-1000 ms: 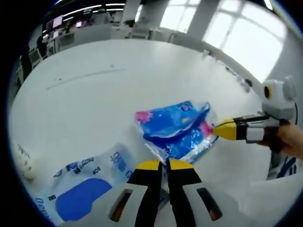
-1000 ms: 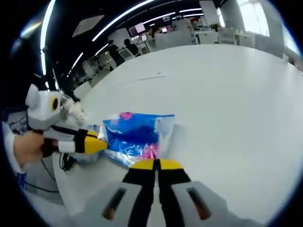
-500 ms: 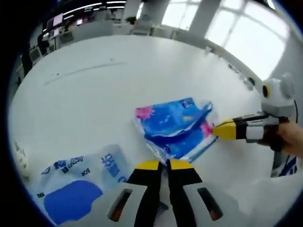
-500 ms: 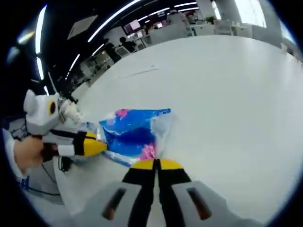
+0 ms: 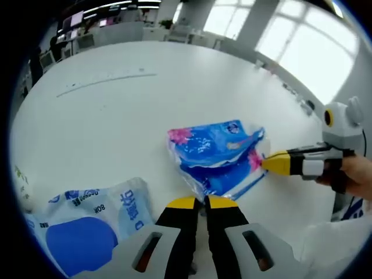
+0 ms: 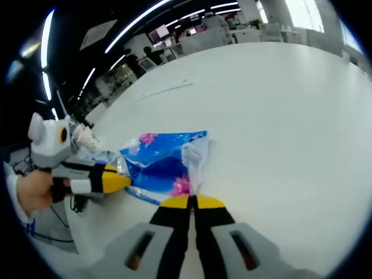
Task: Arrange the tabletop items into an orderly group along one side of the table until the central work area is clear of visible clutter.
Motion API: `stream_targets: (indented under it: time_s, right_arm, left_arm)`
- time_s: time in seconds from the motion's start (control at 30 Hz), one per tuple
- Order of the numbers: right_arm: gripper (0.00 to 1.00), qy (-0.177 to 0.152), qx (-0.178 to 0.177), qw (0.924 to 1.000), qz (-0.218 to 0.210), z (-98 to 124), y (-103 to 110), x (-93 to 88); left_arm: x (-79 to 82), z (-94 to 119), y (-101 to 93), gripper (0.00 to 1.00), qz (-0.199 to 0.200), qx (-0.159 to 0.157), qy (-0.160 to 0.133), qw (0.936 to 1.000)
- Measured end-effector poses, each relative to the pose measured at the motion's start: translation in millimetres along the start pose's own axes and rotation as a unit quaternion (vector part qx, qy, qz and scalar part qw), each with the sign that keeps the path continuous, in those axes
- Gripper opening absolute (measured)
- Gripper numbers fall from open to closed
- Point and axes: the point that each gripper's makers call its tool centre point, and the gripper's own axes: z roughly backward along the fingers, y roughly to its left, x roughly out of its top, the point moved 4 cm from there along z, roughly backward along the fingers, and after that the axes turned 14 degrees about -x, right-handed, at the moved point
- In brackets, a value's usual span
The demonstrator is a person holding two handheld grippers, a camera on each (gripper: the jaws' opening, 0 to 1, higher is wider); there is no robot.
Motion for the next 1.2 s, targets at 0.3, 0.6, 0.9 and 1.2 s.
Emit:
stream_targets:
  time_s: [0.3, 0.6, 0.9, 1.2]
  right_arm:
    - [0.27, -0.058, 0.012, 0.9968, 0.053, 21, 2, 7.9]
    - [0.61, -0.075, 0.026, 0.9965, 0.027, 37, 8, 10.9]
    - [0.62, -0.073, 0.027, 0.9966, 0.027, 40, 21, 9.8]
    - [0.60, -0.058, 0.032, 0.9971, 0.038, 36, 39, 3.7]
  left_arm:
    - [14.8, 18, -0.3, 0.21, -0.020, 0.015, -0.052, 0.9983]
    - [30.1, 39, -1.6, 0.83, -0.058, 0.030, -0.124, 0.9901]
    - [23.6, 59, 1.3, 0.82, -0.052, 0.026, -0.122, 0.9908]
    - [9.9, 81, 13.2, 0.77, -0.043, 0.033, -0.120, 0.9914]
